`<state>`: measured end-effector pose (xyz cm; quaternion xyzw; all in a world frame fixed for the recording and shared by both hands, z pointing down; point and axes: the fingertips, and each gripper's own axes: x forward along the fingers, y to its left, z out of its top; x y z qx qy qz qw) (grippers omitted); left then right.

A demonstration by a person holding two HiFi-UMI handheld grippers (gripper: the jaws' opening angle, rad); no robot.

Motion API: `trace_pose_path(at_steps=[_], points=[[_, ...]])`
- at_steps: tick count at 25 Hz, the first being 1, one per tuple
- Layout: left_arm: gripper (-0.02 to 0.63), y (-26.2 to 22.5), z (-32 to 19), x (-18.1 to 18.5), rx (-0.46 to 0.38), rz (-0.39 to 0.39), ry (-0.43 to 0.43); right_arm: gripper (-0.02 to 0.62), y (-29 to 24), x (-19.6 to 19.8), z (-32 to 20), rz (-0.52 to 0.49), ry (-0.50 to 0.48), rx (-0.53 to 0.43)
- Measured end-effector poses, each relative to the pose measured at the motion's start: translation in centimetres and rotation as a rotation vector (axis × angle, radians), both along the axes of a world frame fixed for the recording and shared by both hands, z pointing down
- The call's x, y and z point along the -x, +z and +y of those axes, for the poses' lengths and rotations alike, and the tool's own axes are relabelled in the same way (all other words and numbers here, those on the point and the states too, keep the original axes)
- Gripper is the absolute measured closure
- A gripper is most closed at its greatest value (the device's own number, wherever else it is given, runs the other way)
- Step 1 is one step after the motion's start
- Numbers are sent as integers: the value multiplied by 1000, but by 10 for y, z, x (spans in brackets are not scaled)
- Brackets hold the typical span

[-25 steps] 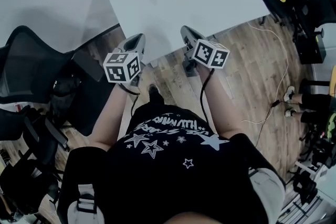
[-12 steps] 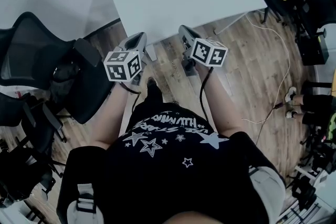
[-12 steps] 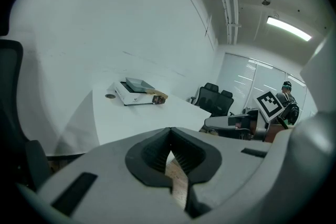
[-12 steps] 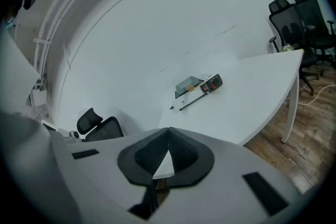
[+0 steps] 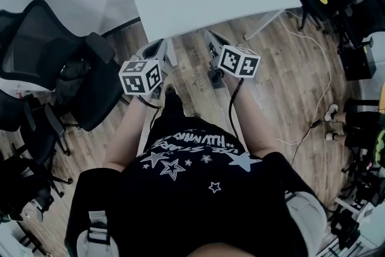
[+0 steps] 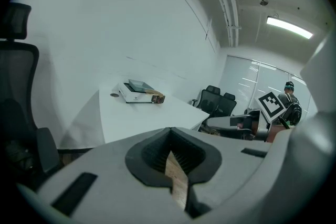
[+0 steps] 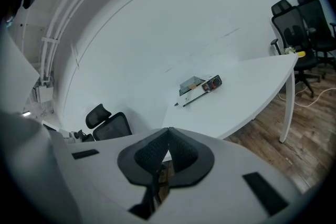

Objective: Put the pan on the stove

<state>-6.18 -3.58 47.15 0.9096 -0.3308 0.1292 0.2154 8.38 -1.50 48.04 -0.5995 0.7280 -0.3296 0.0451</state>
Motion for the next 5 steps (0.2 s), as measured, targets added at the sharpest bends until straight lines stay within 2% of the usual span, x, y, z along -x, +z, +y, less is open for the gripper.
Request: trace_pose_path(at_steps=[5], points=[[598,-1,30,6,-1,1,-11,588,1,7,30,0,-10,3]])
